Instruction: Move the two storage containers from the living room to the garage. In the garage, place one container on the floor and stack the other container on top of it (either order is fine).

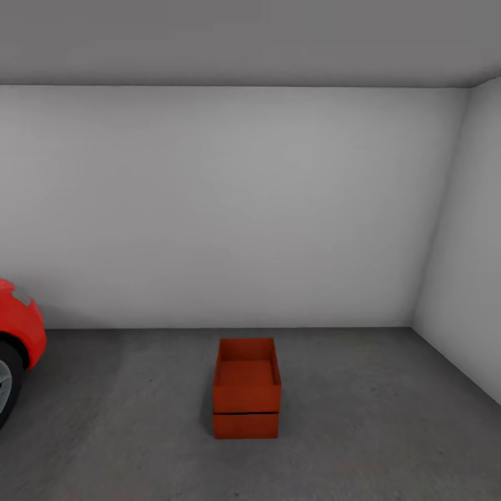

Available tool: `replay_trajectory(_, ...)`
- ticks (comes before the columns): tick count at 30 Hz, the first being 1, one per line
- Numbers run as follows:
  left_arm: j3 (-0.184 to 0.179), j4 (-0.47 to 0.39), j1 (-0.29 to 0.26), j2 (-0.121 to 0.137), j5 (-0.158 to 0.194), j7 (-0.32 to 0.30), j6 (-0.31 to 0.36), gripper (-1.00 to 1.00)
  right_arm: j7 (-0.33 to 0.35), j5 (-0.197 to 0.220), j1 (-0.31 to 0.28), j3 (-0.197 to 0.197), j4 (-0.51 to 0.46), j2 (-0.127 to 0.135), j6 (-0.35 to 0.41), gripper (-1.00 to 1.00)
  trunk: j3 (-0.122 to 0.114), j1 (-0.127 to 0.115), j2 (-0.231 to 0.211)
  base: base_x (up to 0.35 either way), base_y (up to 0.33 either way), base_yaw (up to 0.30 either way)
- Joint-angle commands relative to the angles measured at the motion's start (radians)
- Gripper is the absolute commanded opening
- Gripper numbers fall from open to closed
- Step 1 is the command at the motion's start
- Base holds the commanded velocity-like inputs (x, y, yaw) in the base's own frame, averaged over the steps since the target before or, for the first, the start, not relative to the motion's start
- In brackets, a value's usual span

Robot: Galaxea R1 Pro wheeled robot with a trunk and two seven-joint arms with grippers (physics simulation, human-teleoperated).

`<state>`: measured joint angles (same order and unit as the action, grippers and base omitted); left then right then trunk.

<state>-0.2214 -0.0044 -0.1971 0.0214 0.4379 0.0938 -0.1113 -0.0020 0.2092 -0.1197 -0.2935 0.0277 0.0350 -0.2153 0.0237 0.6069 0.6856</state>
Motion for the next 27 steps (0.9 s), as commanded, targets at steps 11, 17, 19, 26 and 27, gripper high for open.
replay_trajectory(11,-0.01,0.0,-0.001,0.0,0.007,0.002,-0.002,1.0,-0.002,0.009,-0.001,-0.006,0.003,-0.001,-0.006,1.0,0.002,0.0,0.001,0.0,0.0,0.0)
replay_trajectory(17,-0.01,0.0,-0.001,0.0,0.007,0.002,-0.002,1.0,-0.002,0.013,-0.001,-0.006,0.003,-0.001,-0.005,1.0,0.002,0.0,0.001,0.0,0.0,0.0)
replay_trajectory(19,-0.01,0.0,-0.001,0.0,0.007,0.003,-0.002,1.0,-0.003,0.012,-0.001,-0.006,0.003,-0.001,-0.003,1.0,0.002,0.0,0.001,0.0,0.0,0.0)
replay_trajectory(26,-0.007,0.0,0.0,0.001,0.007,0.002,-0.002,1.0,-0.003,0.012,-0.001,-0.008,0.003,-0.001,-0.001,1.0,0.002,0.0,0.001,0.0,0.0,0.0)
replay_trajectory(27,-0.007,0.0,-0.001,0.001,0.007,0.003,-0.002,1.0,-0.003,0.012,-0.001,-0.008,0.003,-0.001,-0.001,1.0,0.002,0.0,0.001,0.0,0.0,0.0)
